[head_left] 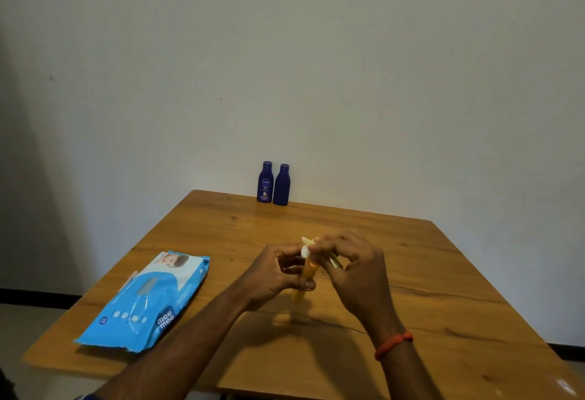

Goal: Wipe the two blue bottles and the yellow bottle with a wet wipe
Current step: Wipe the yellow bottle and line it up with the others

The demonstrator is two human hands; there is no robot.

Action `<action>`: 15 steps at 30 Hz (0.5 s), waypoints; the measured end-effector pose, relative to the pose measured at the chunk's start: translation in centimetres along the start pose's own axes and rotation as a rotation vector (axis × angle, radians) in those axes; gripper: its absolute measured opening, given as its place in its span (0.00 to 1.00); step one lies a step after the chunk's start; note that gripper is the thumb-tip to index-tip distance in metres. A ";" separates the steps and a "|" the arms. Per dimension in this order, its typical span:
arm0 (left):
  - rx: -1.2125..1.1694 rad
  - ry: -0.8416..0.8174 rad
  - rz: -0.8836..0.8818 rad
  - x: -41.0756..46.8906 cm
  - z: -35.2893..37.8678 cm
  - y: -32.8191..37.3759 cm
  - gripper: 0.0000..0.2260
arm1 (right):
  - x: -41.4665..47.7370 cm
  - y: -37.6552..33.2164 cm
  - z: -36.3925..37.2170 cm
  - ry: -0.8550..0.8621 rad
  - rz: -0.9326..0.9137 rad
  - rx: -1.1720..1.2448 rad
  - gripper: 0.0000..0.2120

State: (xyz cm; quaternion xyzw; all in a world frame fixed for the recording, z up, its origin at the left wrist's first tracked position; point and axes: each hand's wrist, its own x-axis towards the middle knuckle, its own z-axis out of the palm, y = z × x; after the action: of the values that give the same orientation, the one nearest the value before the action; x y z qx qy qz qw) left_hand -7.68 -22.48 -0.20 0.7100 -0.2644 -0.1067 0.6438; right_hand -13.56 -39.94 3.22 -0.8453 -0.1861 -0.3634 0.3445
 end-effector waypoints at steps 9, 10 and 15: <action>-0.014 -0.007 -0.016 -0.3 0.1 -0.2 0.19 | 1.5 -0.2 -0.7 -0.135 0.050 0.031 0.09; -0.011 -0.020 -0.017 -0.2 0.2 0.0 0.19 | 2.1 -0.2 -0.5 -0.108 0.100 0.028 0.08; -0.090 -0.043 -0.010 -0.1 0.5 0.6 0.21 | 2.4 -0.6 0.3 0.077 0.300 0.173 0.07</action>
State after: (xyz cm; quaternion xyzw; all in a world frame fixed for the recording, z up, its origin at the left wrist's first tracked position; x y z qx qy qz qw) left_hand -8.12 -22.87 0.27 0.6793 -0.2695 -0.1367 0.6687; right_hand -12.17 -39.11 5.13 -0.8163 -0.0751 -0.3226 0.4733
